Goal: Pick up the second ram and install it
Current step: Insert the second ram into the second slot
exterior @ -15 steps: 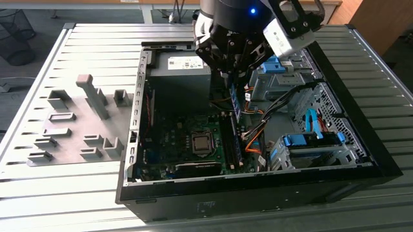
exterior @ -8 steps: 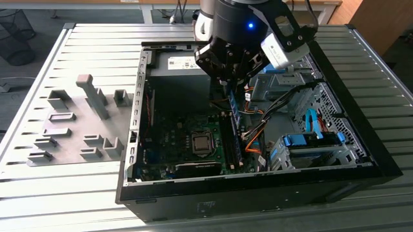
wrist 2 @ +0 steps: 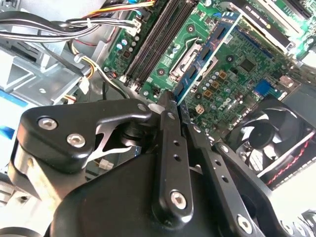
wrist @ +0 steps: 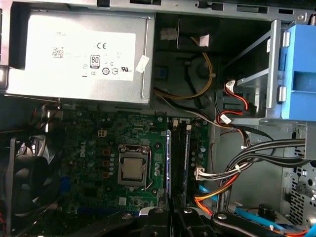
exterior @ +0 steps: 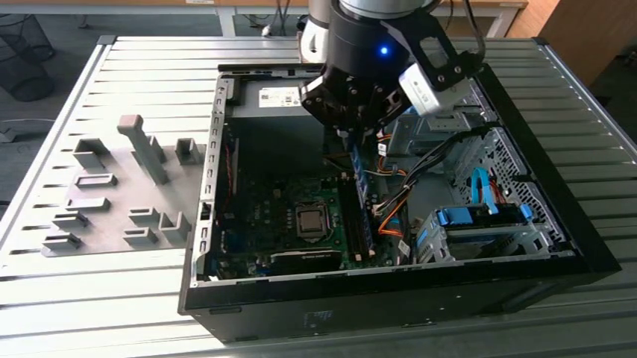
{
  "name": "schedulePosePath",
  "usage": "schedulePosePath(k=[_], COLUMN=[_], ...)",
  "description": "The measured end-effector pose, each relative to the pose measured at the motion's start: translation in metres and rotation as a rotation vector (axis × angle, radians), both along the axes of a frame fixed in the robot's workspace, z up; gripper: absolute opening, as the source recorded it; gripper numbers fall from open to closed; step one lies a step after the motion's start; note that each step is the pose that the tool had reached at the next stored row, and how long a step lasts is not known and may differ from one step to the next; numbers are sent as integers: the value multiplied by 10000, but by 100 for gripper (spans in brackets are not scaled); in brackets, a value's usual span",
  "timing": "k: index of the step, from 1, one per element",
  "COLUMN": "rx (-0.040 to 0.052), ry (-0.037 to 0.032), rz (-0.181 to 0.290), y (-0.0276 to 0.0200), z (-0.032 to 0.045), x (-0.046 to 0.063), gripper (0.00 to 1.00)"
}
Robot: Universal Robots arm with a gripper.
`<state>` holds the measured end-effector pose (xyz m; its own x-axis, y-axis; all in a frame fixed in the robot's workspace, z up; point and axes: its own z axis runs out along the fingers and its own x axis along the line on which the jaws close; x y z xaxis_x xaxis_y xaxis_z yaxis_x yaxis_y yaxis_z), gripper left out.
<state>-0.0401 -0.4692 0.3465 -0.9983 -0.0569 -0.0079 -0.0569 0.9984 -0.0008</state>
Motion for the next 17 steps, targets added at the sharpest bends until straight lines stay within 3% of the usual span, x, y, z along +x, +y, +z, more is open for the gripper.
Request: schedulePosePath(k=[17], rx=[1], ry=[0], rz=[1], y=[0], z=[-291], x=[0], gripper=[14])
